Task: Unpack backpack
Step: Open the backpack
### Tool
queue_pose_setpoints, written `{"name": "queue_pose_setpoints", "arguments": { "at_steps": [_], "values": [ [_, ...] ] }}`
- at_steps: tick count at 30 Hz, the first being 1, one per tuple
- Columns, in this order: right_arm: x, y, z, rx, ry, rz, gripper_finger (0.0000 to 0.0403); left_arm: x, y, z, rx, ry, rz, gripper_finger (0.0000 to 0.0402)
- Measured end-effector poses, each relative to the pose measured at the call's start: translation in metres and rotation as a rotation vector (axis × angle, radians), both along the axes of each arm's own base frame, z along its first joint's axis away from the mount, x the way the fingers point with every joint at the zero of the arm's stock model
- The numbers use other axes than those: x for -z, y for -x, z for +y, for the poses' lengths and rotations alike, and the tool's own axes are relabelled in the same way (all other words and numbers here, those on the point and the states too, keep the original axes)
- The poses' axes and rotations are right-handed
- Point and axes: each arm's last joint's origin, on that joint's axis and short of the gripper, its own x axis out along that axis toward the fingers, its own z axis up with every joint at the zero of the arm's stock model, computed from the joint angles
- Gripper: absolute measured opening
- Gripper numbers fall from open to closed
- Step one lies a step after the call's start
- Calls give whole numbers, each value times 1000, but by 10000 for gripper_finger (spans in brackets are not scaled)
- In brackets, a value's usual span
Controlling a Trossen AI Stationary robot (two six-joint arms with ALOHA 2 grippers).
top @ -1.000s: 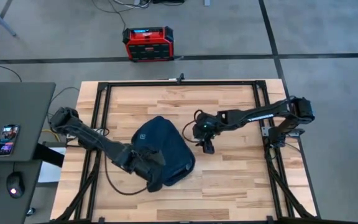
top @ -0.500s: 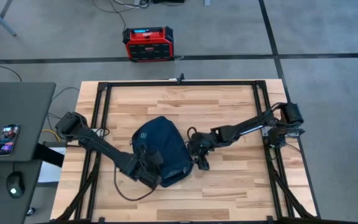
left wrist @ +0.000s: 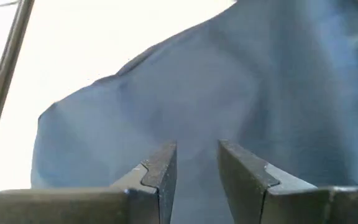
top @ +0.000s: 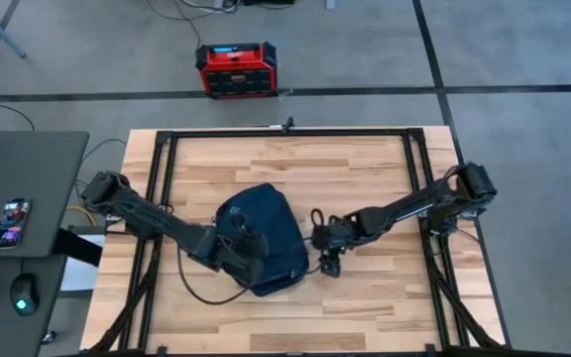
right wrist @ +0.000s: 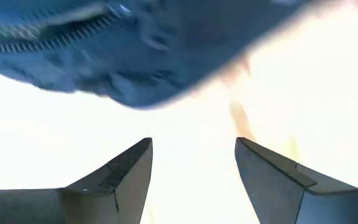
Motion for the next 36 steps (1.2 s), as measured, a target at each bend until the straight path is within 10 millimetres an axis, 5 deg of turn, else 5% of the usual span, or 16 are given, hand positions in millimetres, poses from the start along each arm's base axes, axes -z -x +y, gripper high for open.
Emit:
{"name": "queue_pose_setpoints", "arguments": {
  "at_steps": [6,10,28,36],
  "values": [
    [-42,21,7,-41,117,-124,221,-28,-9,-9,78,246,-187,98],
    [-56,24,8,-96,200,-216,221,-20,-23,-20,161,339,-207,99],
    [-56,24,-9,-210,318,-177,220,32,-53,-13,-12,298,-105,128],
    [-56,24,-8,-213,315,-181,220,35,-55,-9,-29,330,-90,128]
  ]
}}
